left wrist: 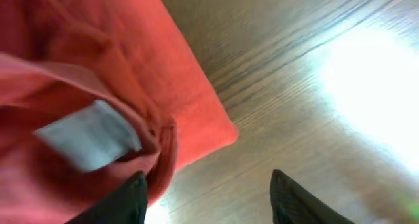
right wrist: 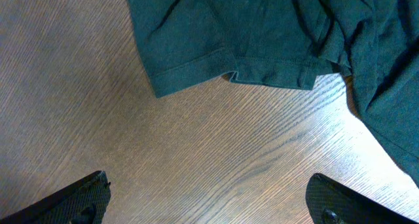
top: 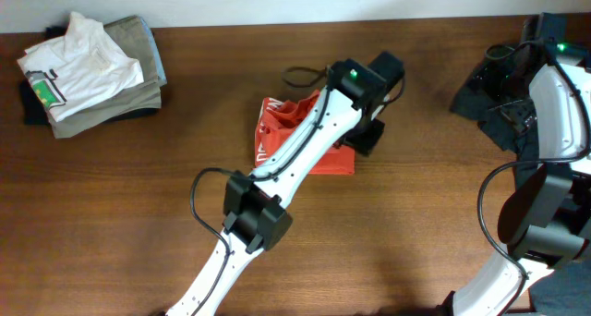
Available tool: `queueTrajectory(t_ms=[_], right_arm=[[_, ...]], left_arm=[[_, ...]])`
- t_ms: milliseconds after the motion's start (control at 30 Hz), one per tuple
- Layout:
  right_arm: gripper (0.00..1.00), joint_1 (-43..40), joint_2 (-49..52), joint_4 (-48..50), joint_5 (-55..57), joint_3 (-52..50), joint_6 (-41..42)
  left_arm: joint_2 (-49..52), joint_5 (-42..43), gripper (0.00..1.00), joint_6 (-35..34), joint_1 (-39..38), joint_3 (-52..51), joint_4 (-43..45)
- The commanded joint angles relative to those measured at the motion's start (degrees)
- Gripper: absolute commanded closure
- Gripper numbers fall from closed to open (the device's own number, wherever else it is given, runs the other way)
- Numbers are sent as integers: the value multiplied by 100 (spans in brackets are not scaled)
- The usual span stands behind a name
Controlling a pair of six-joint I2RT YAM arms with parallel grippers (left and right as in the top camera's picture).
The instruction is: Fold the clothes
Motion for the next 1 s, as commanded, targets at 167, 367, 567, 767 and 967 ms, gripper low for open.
queueTrajectory(t_ms=[167, 367, 567, 767, 967], right_arm=[[1, -9, -17, -15, 68, 37, 55], [1, -9, -17, -15, 68, 37, 55], [1, -9, -17, -15, 68, 37, 55], [1, -9, -17, -15, 68, 37, 55], [1, -9, -17, -15, 68, 37, 55]], left_arm=[[-63, -946, 2, 195, 452, 1685, -487], [96, -33, 2, 197, 1045, 1377, -352], [623, 1062, 3, -79, 988, 1147, 127], [1001, 1333, 4, -262, 990, 1147, 420], [1071, 1333, 4, -321, 1047, 1147, 745]])
